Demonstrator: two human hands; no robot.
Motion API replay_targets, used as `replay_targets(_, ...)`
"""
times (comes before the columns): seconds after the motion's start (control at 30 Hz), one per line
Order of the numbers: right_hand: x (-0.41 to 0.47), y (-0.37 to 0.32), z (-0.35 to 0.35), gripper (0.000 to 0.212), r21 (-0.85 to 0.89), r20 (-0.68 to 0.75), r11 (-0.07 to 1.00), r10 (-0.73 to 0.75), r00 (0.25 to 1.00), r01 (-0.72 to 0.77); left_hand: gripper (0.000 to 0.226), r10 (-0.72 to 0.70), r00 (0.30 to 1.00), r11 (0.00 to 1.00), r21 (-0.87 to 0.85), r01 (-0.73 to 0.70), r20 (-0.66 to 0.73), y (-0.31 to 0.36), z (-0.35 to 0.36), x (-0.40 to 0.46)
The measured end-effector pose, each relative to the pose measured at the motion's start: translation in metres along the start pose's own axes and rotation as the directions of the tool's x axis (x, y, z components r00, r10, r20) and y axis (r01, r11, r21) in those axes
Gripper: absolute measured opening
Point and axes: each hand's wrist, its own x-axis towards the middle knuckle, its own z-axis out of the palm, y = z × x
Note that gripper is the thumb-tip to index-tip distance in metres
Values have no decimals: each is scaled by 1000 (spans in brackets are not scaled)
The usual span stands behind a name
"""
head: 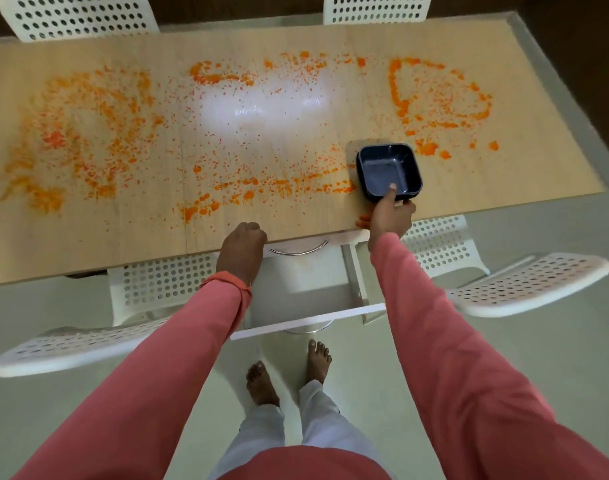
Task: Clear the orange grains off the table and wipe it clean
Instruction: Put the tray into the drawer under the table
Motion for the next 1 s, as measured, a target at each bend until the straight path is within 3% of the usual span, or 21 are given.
replay_targets(0.23, 22, -1, 1, 29, -72, -16, 997, -28, 999, 27, 37, 1, 1000, 1000, -11, -1, 5, 0, 1, 0)
replay_targets(0.33, 1, 21, -14, 20, 11, 177, 992, -124, 976, 124, 37, 14, 1000, 1000, -26, -14, -10, -3, 3, 1)
replay_targets(0.4, -20, 39, -27, 10, 48, 373, 987, -159, 914, 152, 36, 16, 1000, 999, -30, -17, -17, -4, 4, 1)
replay_targets(0.47, -41, 56, -41, 13, -47, 556, 987, -103, 824, 155, 34, 19, 1000, 999, -29, -20, -14, -6, 4, 2)
replay_targets(0.57, -49, 90, -53, 17, -290, 745, 935, 86, 661, 205, 34, 26, 1000, 999, -28, -26, -8, -7, 3, 3)
replay_targets(0.63, -46, 112, -54, 19, -456, 766, 854, 234, 599, 250, 32, 27, 1000, 999, -21, -27, -2, -7, 4, 3)
replay_targets(0.7, -44, 130, -47, 21, -592, 718, 752, 329, 613, 290, 29, 22, 1000, 1000, -12, -21, 2, -8, 6, 3)
replay_targets(0.8, -36, 148, -29, 23, -720, 599, 653, 416, 684, 234, 25, 16, 1000, 1000, 9, -16, -5, -8, 8, 4)
replay_targets(1.0, -22, 173, 13, 45, -806, 359, 591, 434, 826, 40, 23, 20, 999, 999, 29, -19, -37, -9, 13, 6)
